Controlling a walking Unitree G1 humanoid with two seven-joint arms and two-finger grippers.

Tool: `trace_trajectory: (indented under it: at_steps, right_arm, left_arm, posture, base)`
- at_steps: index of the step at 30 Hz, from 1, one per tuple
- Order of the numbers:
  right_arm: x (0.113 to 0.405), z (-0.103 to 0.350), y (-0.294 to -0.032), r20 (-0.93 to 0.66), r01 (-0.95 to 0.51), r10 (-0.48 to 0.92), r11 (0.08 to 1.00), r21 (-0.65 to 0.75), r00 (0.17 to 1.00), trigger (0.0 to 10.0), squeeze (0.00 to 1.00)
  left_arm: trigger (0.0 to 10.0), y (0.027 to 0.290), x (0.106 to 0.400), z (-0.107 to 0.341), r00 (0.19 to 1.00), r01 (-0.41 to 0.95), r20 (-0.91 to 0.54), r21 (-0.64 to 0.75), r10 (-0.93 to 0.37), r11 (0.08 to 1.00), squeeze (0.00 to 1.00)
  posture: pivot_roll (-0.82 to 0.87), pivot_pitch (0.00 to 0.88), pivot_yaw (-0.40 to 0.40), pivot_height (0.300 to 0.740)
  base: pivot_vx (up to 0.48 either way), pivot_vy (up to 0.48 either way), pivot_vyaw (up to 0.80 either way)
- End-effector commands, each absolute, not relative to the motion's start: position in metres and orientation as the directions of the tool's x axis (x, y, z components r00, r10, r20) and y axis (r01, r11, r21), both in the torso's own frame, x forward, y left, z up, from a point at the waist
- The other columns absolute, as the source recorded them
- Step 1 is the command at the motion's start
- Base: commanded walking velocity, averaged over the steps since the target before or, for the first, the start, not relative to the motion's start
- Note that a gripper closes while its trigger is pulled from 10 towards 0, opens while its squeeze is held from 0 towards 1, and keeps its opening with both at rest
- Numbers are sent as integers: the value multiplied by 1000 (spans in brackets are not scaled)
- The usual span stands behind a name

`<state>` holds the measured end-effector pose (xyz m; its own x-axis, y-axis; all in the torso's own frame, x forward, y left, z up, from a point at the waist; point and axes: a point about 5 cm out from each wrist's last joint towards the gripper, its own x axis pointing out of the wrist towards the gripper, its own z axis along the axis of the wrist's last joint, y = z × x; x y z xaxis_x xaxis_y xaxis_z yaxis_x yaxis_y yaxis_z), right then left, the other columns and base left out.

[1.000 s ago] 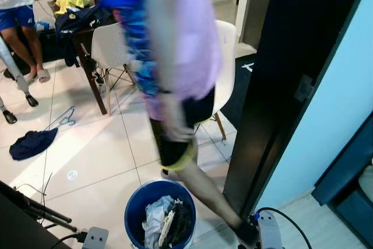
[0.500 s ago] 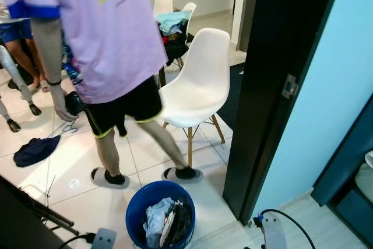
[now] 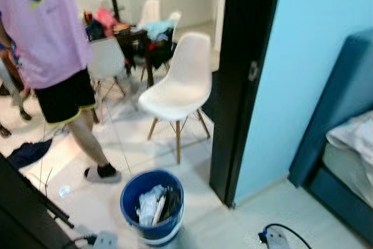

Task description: Clean up the room

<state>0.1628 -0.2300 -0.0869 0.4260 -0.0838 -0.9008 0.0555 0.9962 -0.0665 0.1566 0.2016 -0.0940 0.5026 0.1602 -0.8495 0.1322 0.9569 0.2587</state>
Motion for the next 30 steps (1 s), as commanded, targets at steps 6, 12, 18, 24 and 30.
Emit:
trace_trajectory:
  at_steps: [6,12,18,24,30]
  right_arm:
    - [165,-86,-232,-898,50,-119,993,-108,424,10000,0]
    - [163,-86,-234,-901,50,-137,991,-128,411,10000,0]
    - [161,-87,-236,-904,40,-155,988,-151,398,10000,0]
    - [162,-86,-236,-899,45,-159,987,-154,409,10000,0]
    - [163,-85,-236,-895,46,-160,987,-155,416,10000,0]
  left_arm:
    - [10000,190,160,-94,508,162,-857,194,86,968,0]
    - [10000,188,158,-95,496,178,-866,169,60,969,0]
    - [10000,189,153,-97,473,171,-880,141,44,975,0]
    - [10000,189,149,-99,455,165,-890,121,33,979,0]
    - [10000,186,148,-100,450,161,-893,108,24,981,0]
  posture:
    - [-132,4,53,740]
    - [-138,6,55,740]
    - [-141,8,56,740]
    - [-146,7,54,740]
    - [-150,7,52,740]
  base:
    - [0,0,-788]
    - [0,0,-788]
    - [0,0,-785]
    - [0,-128,-436]
    - [0,-471,0]
